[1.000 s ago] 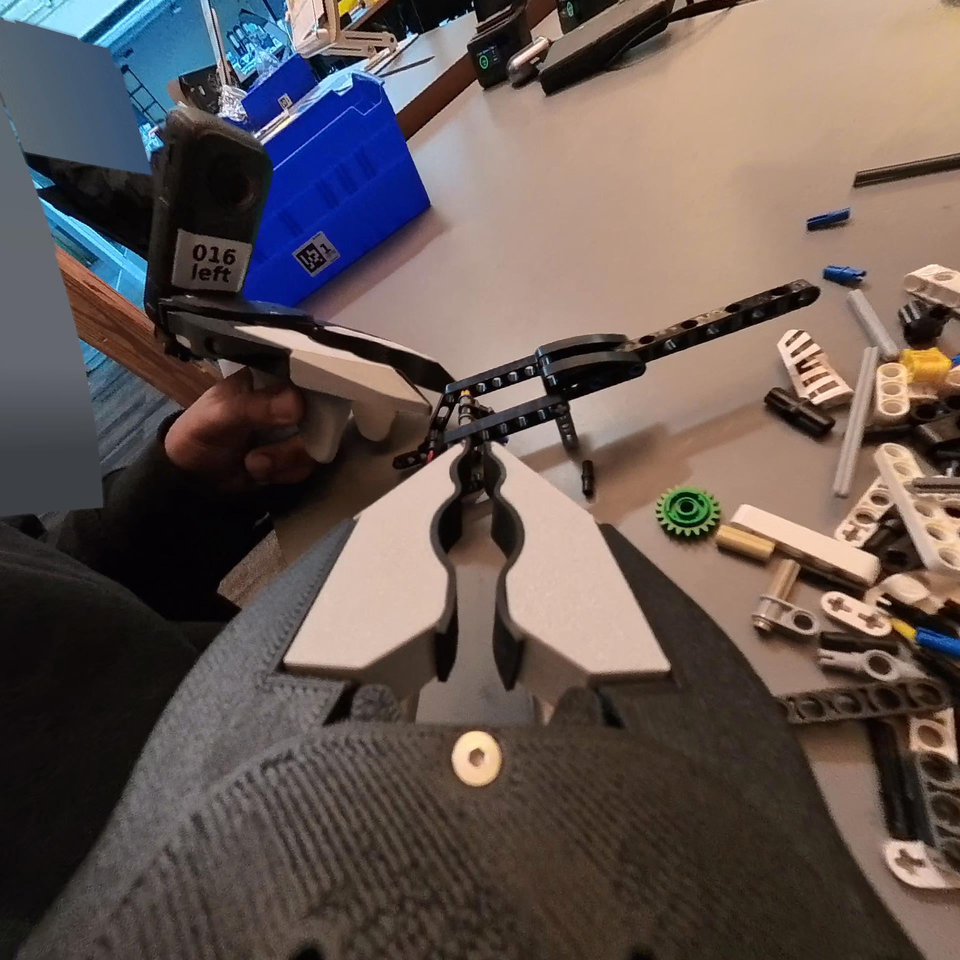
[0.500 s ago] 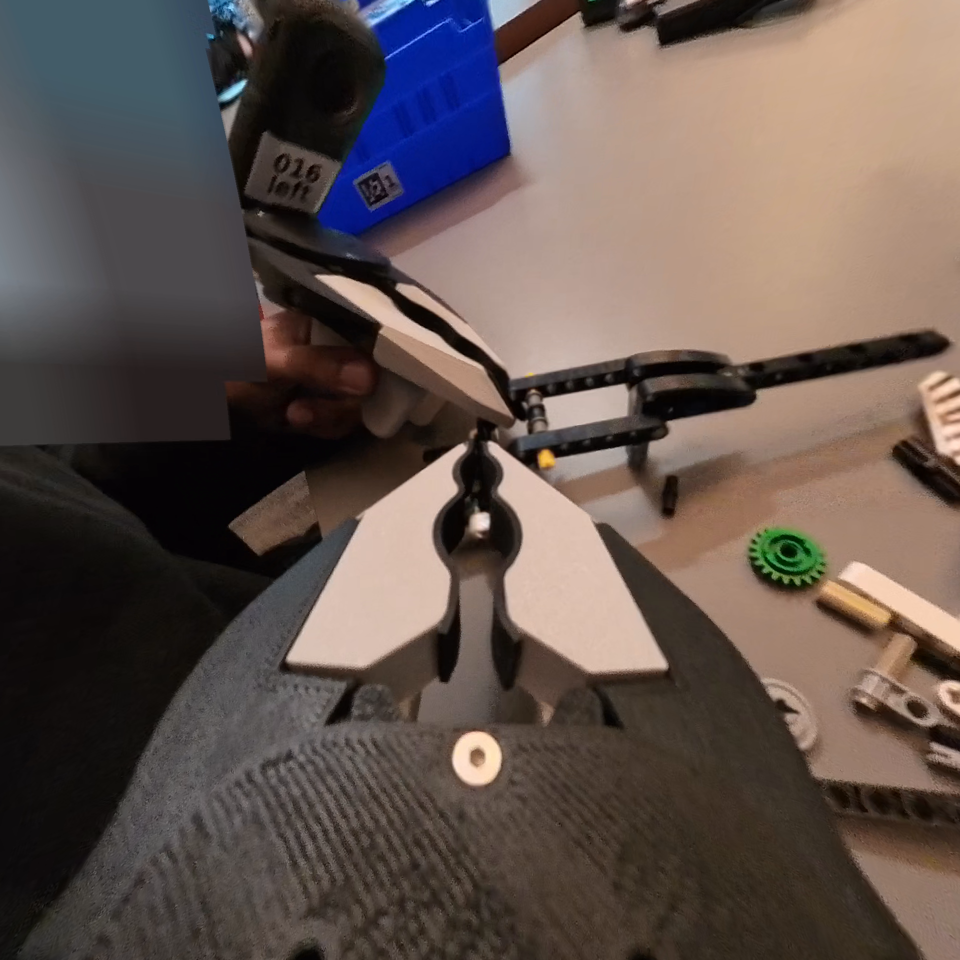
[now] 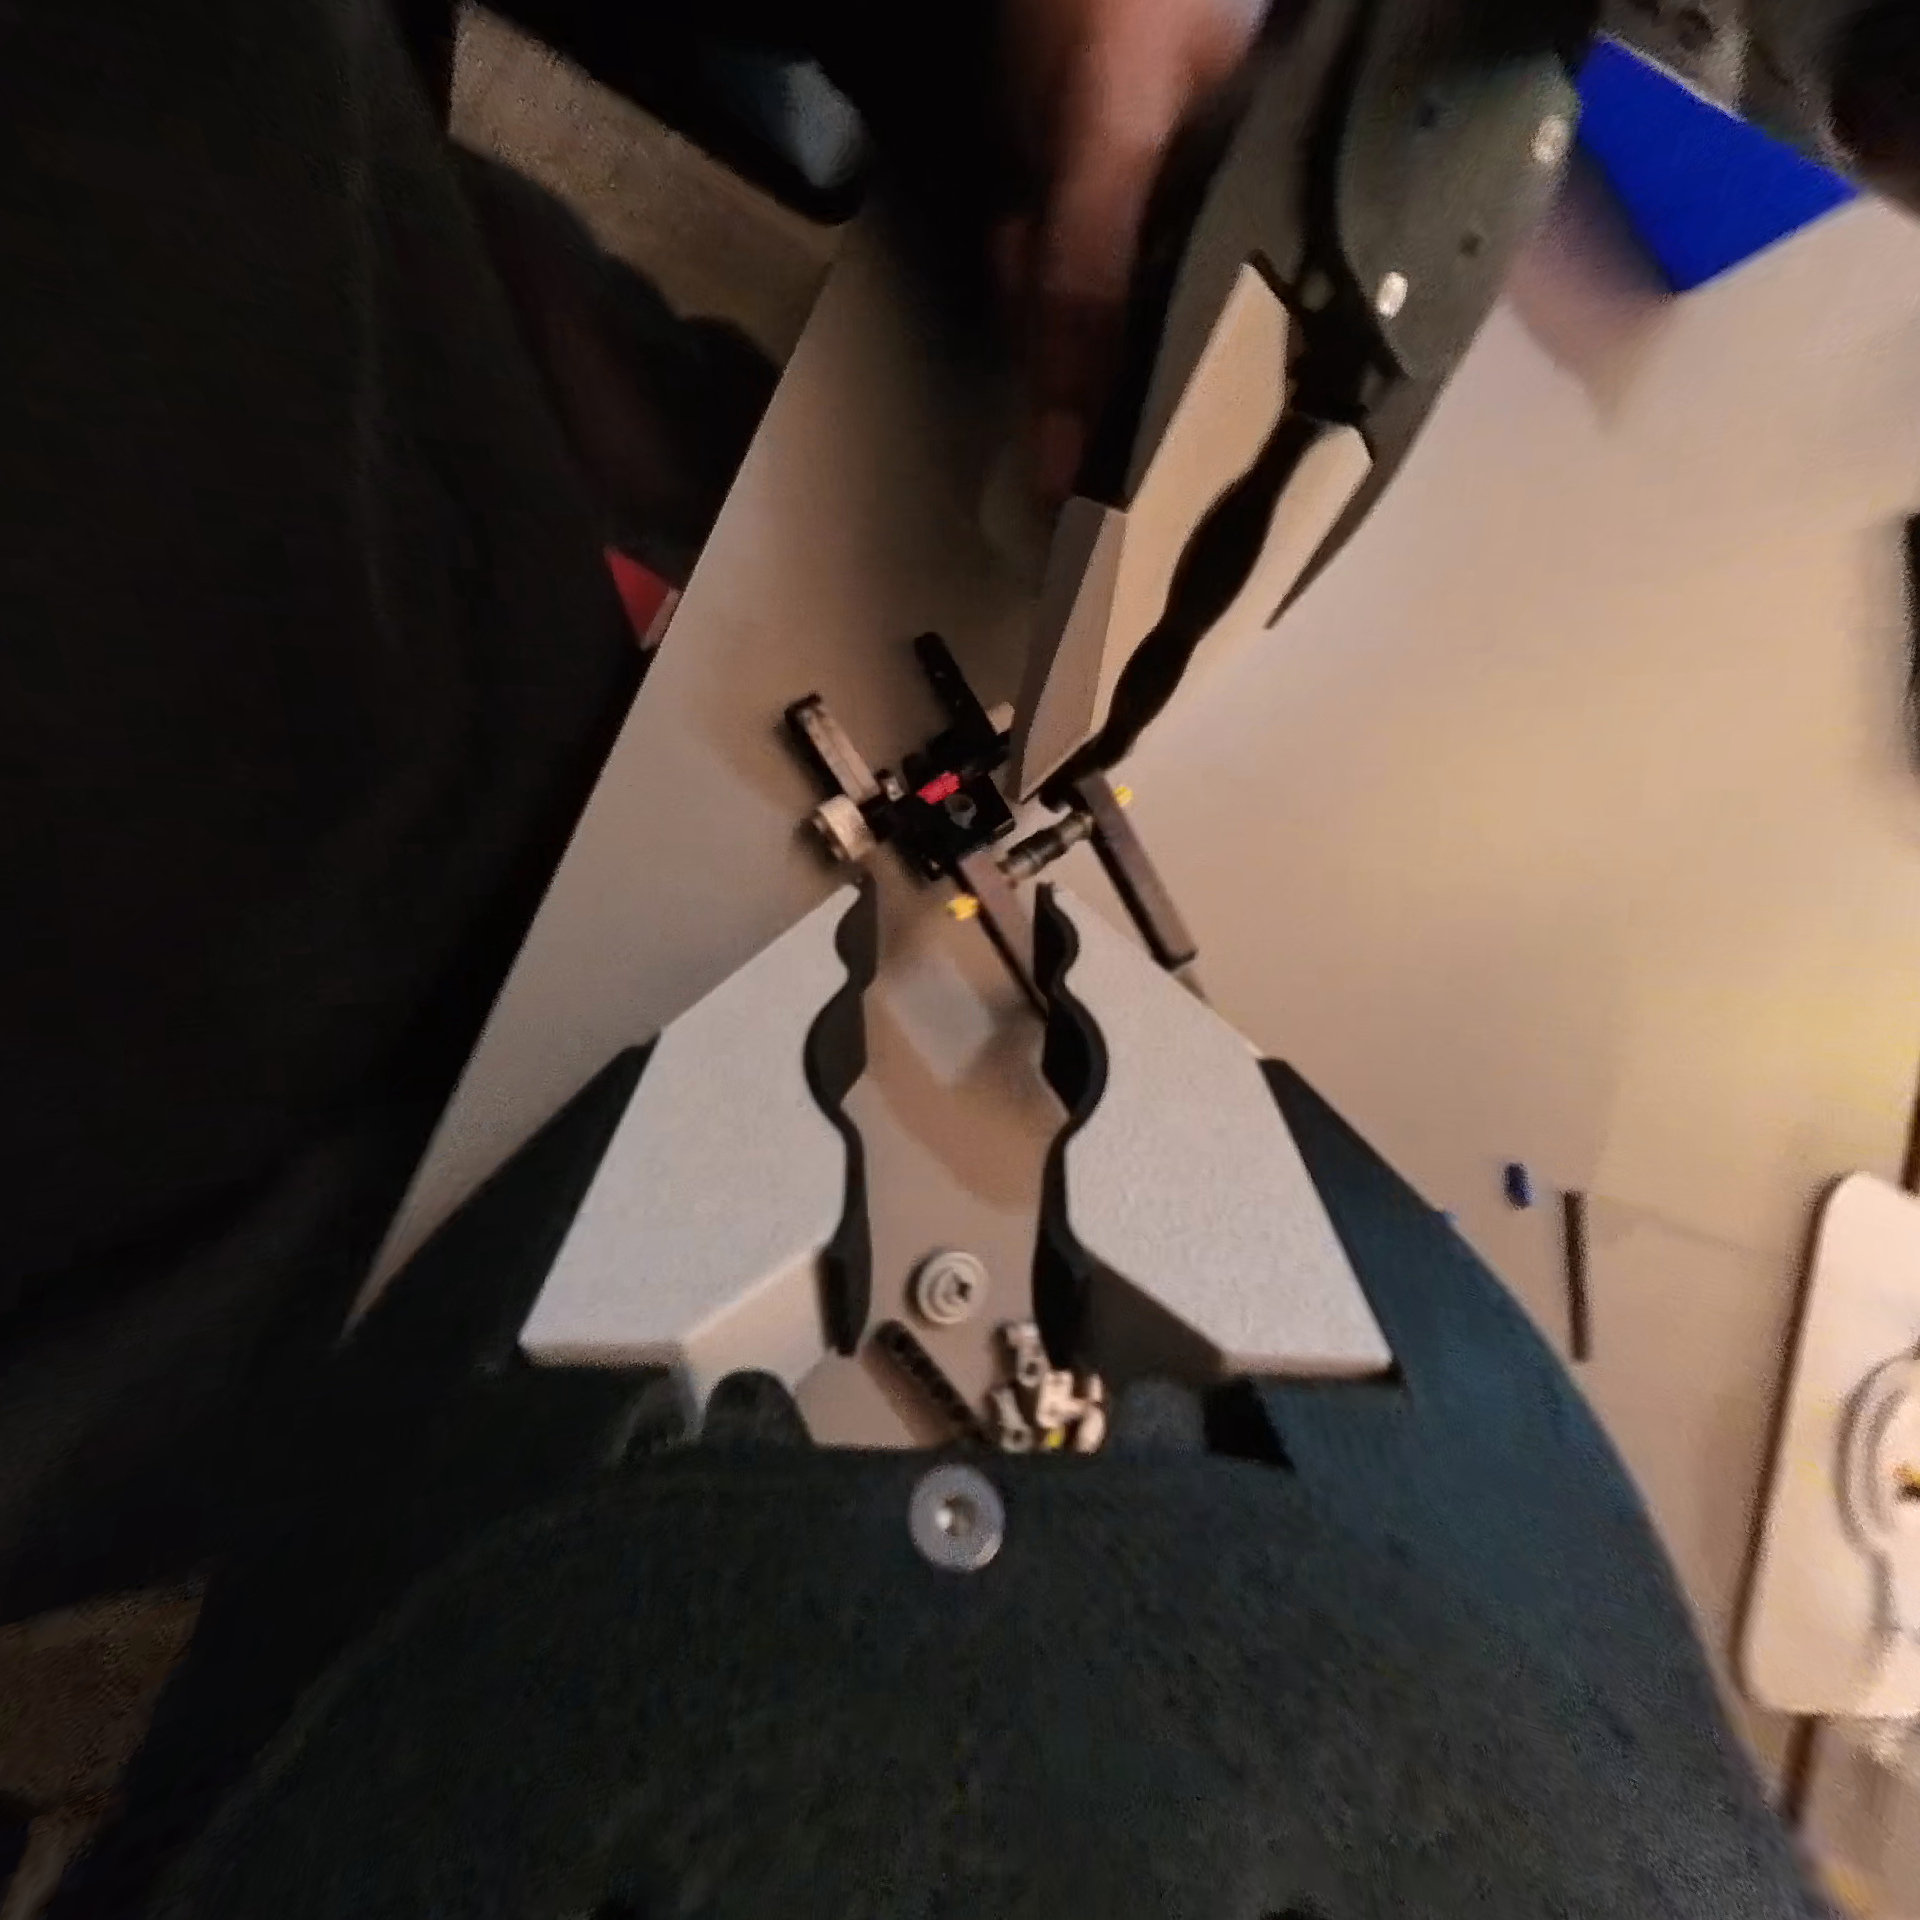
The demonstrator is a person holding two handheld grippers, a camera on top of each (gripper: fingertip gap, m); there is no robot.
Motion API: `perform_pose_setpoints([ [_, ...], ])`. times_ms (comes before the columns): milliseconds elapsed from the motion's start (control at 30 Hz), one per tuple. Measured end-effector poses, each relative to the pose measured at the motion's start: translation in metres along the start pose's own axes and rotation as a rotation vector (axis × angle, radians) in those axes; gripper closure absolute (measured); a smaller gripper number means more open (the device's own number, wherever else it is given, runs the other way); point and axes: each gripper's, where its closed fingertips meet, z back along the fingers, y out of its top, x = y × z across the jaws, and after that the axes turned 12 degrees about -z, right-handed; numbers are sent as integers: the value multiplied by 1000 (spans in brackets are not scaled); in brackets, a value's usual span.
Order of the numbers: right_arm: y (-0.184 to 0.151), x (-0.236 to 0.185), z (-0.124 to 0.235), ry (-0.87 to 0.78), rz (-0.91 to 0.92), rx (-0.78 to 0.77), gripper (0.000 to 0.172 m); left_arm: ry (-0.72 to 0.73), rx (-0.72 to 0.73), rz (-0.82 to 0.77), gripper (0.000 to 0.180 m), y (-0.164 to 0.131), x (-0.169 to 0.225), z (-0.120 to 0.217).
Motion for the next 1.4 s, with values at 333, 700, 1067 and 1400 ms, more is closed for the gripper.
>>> perform_pose_setpoints([
  [333,-10,-12,-8,239,172,-179,149,-97,-7,8,173,2,8,-7],
  [700,-13,-6,-15,193,225,-195,162,-107,-8,8,173,1,9,-7],
  [1067,-14,-6,-15,212,193,-156,164,-114,0,29,173,2,9,-8],
  [1400,-15,-6,-14,183,215,-141,167,-115,-1,30,173,2,9,-8],
])
